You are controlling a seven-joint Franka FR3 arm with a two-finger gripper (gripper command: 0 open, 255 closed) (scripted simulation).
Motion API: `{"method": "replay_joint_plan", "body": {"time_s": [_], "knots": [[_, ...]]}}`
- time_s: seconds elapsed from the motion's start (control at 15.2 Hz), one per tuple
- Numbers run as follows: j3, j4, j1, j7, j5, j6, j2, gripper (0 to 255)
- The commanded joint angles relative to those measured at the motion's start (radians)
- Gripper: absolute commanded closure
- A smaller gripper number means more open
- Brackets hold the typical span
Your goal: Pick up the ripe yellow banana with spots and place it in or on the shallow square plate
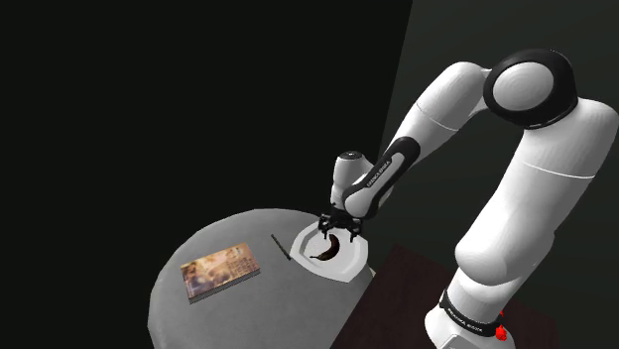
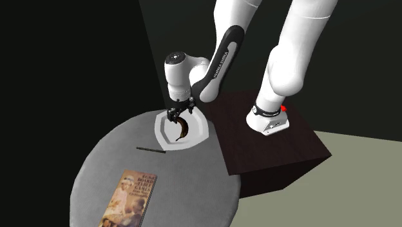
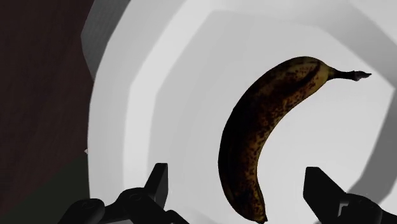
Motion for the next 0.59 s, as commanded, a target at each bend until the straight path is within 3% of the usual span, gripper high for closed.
{"method": "replay_joint_plan", "body": {"time_s": [0.0,0.07,0.53], "knots": [[0.012,0.0,0.003,-0.052,0.072,-0.072,-0.077,0],[0.011,0.002,0.009,-0.069,0.096,-0.104,-0.109,0],[0.008,0.002,0.013,-0.069,0.095,-0.104,-0.109,0]]}}
